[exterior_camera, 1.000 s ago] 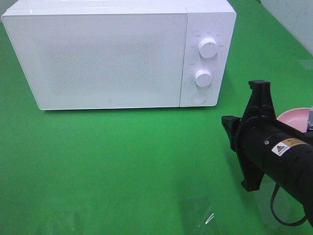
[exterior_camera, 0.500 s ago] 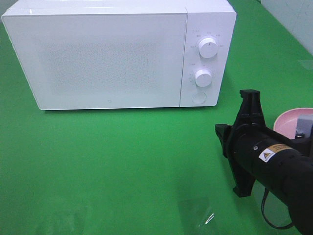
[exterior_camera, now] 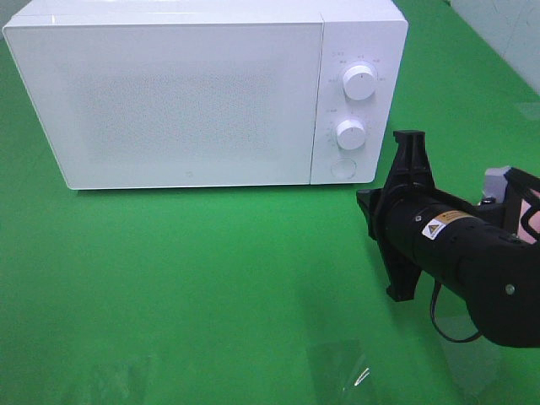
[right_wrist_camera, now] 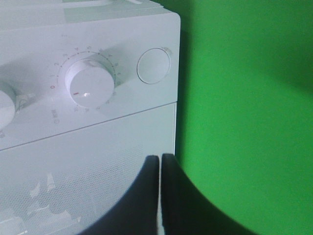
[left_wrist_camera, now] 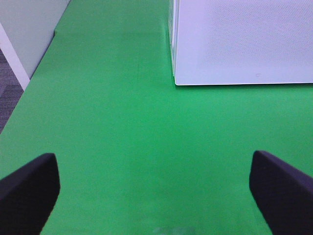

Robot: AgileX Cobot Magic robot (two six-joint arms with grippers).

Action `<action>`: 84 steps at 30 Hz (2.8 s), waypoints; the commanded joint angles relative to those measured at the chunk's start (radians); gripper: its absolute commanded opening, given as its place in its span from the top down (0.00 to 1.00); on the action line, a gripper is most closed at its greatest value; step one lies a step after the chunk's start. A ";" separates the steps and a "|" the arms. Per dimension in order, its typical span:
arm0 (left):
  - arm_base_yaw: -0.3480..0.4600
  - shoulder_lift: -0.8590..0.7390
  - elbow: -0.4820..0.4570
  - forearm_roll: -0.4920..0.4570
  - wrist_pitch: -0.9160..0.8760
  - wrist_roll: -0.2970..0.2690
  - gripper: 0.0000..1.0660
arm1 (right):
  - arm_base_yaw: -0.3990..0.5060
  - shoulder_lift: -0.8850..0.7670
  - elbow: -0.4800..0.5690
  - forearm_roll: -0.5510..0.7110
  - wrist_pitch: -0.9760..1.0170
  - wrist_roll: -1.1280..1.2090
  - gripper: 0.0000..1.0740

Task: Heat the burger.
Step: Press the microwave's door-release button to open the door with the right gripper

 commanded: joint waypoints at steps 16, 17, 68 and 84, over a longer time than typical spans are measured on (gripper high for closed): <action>-0.002 -0.018 0.000 -0.004 -0.006 -0.003 0.06 | -0.165 0.123 -0.128 -0.204 0.083 0.049 1.00; -0.002 -0.018 0.000 -0.004 -0.006 -0.003 0.06 | -0.165 0.123 -0.128 -0.204 0.083 0.049 1.00; -0.002 -0.018 0.000 -0.004 -0.006 -0.003 0.06 | -0.278 0.362 -0.427 -0.285 0.091 0.064 1.00; -0.002 -0.018 0.000 -0.004 -0.006 -0.003 0.06 | -0.275 0.362 -0.427 -0.170 -0.297 0.163 1.00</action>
